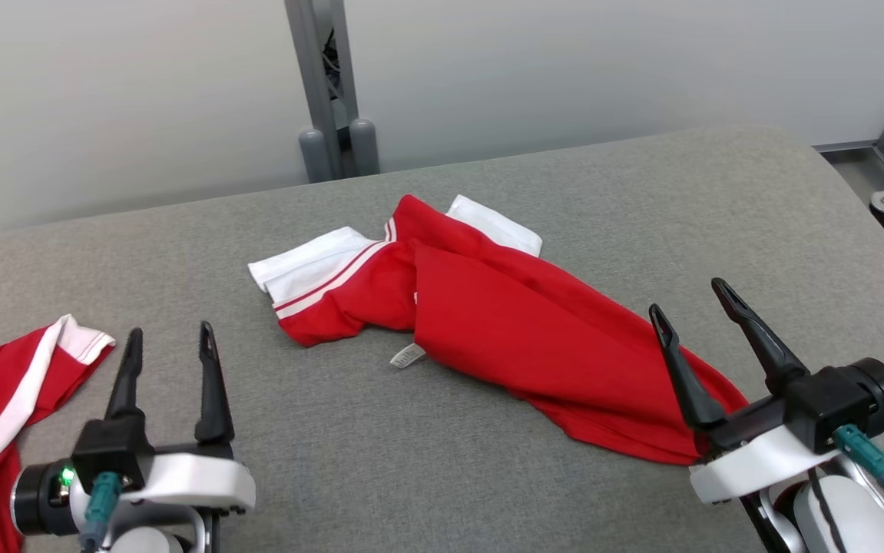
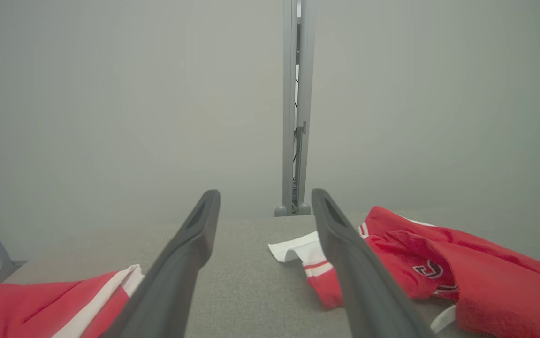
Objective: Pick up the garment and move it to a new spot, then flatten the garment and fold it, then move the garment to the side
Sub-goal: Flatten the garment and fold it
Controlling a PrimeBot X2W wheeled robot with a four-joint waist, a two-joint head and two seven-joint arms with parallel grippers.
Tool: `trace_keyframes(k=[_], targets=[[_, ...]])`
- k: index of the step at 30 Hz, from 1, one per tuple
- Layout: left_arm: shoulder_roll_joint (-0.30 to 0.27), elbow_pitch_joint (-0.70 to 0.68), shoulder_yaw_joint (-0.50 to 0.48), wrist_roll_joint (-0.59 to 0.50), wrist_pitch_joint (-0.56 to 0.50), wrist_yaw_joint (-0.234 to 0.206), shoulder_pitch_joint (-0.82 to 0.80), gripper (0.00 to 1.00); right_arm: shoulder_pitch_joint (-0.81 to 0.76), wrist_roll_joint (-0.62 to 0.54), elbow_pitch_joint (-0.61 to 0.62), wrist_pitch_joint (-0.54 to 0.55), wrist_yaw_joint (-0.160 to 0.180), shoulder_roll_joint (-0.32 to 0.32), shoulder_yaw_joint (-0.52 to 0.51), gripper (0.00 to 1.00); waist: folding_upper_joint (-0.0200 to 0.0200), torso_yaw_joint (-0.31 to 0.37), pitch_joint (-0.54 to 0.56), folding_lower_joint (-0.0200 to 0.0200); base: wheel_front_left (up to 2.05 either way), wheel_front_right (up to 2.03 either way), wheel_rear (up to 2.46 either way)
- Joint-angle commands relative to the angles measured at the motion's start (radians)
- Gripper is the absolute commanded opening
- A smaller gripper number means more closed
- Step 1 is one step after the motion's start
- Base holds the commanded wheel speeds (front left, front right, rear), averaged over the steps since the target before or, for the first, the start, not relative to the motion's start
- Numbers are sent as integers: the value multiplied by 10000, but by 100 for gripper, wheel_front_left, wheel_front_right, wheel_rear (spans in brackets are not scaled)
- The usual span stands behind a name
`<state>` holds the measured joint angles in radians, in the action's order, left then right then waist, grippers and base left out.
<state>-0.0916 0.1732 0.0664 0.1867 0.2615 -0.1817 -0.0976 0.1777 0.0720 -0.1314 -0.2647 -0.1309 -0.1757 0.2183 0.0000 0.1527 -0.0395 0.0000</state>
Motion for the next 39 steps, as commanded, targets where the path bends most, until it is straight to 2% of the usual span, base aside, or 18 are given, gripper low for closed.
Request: trace_keyframes(k=[1, 4, 9, 18, 22, 26, 32, 33, 39], targets=[[45, -94, -75, -418, 28, 189, 243, 100, 196, 495, -172, -21, 3, 8, 71, 100, 0, -185, 9, 0, 0, 0, 0], [178, -67, -229, -800, 28, 227, 597, 100, 467, 1044, -505, -23, 3, -76, 298, 100, 0, -396, 30, 0, 0, 0, 0], [295, 34, -170, -1149, 28, 301, 893, 100, 760, 909, -925, -23, 3, -249, 871, 100, 0, -691, 56, 0, 0, 0, 0], [383, -39, -205, -1081, 28, 383, 646, 100, 1040, 789, -1381, -21, 3, -226, 1236, 100, 0, -1314, -16, 0, 0, 0, 0], [394, -135, 0, -953, 28, 394, 417, 100, 1537, 752, -1706, -22, 3, -186, 1716, 100, 0, -1599, -361, 0, 0, 0, 0], [389, -158, 407, -748, 28, 357, 166, 100, 2462, 722, -2902, -19, 3, -156, 2445, 100, 0, -1962, -824, 0, 0, 0, 0], [385, -41, 1036, -441, 28, 240, -161, 100, 4233, 510, -5392, 192, 3, -161, 3812, 100, 0, -2543, -1384, 0, 0, 0, 0], [390, -12, 1203, -358, 28, 213, -253, 100, 4666, 496, -6052, 346, 3, -165, 4350, 100, 0, -2713, -1503, 0, 0, 0, 0], [389, 3, 1470, -76, 28, 28, -397, 100, 5580, 721, -7420, 680, 3, -175, 5638, 100, 0, -3066, -1666, 0, 0, 0, 0]])
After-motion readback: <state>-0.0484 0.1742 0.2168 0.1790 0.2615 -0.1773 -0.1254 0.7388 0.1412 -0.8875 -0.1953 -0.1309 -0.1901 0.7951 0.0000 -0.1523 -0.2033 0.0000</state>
